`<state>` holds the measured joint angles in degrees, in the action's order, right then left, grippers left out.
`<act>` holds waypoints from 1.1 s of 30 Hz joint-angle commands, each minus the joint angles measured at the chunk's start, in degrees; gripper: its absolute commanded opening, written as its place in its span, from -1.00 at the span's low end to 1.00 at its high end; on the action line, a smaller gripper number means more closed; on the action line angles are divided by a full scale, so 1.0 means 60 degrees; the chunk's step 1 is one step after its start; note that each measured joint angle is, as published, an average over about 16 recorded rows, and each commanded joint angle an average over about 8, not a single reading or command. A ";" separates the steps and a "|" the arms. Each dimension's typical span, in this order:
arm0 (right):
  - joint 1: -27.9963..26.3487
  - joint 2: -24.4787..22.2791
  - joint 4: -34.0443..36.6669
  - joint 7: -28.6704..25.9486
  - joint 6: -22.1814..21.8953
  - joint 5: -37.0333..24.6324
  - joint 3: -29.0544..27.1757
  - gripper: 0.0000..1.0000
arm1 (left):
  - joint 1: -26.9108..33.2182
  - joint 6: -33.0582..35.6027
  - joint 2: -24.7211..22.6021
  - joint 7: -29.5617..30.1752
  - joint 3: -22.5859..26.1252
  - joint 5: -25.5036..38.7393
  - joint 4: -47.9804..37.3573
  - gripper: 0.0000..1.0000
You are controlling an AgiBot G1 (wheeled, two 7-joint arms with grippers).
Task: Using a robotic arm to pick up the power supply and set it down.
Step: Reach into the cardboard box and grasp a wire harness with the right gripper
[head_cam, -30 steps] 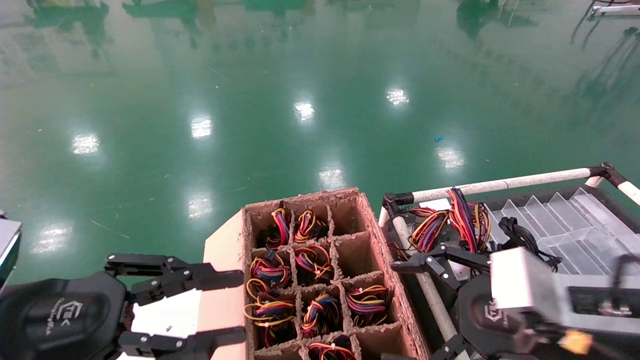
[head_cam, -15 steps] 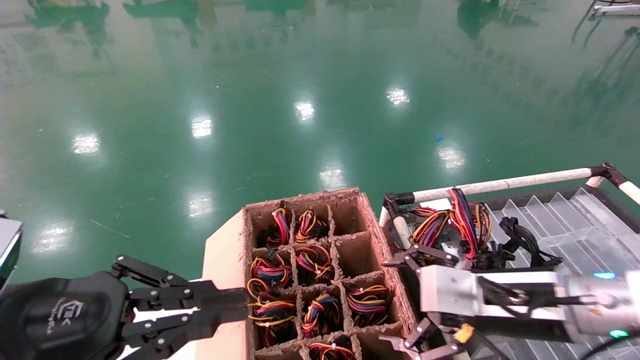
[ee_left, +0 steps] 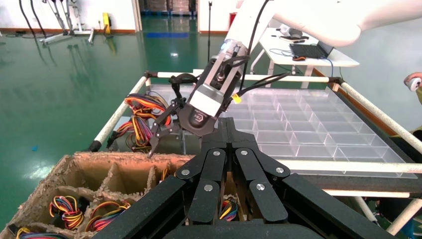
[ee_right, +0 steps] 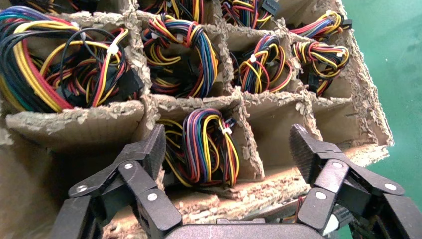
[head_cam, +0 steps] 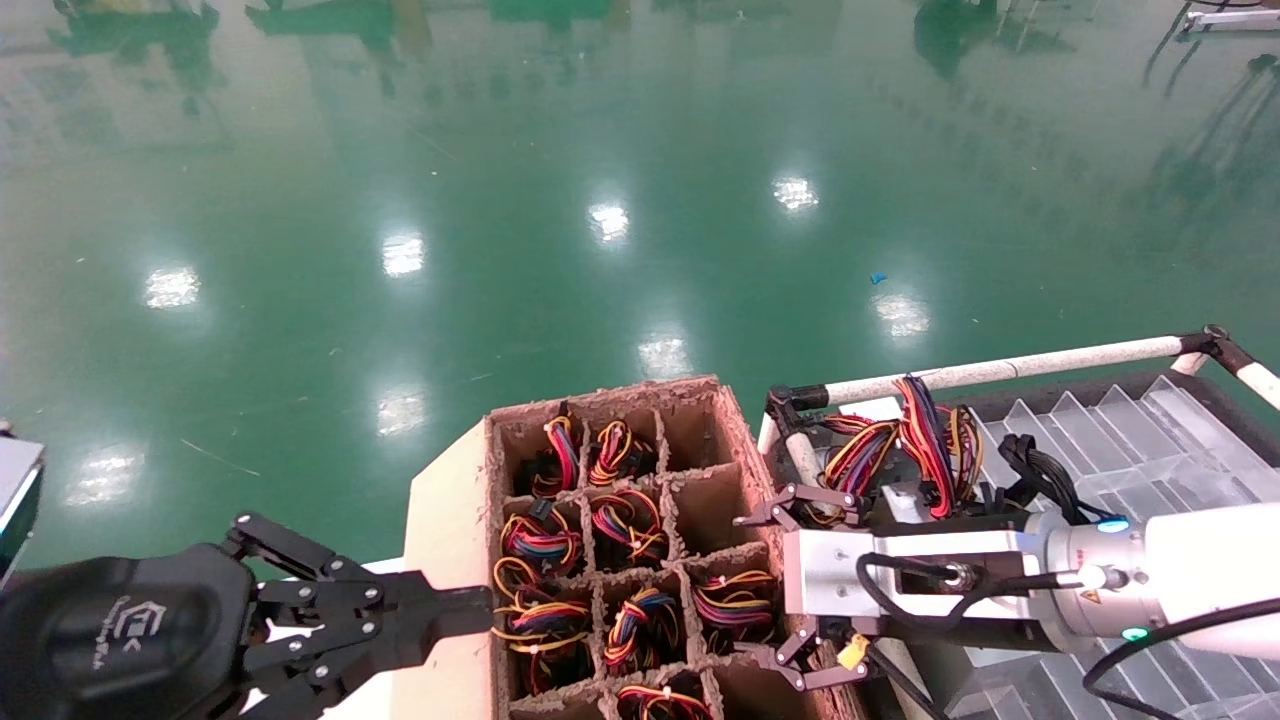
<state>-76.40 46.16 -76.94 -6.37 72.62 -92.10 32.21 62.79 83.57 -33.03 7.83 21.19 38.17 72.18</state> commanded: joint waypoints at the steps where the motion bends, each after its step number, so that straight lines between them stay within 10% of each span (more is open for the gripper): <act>1: -0.0029 0.0069 0.0007 -0.0014 -0.0050 -0.0148 0.0054 -1.00 | 0.0000 0.0000 0.0000 0.0000 0.0000 0.0000 0.0000 0.26; 12: -0.0067 0.0217 0.0032 -0.0133 -0.0105 -0.0610 0.0252 -1.00 | 0.0000 0.0000 0.0000 0.0000 0.0001 -0.0001 0.0000 0.96; 33: -0.0065 0.0201 0.0015 -0.0253 0.0041 -0.0729 0.0355 -1.00 | 0.0001 -0.0001 0.0001 -0.0001 0.0002 -0.0002 0.0000 1.00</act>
<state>-76.79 47.30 -76.85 -7.91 72.96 -96.13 34.22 62.80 83.56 -33.02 7.82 21.21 38.16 72.18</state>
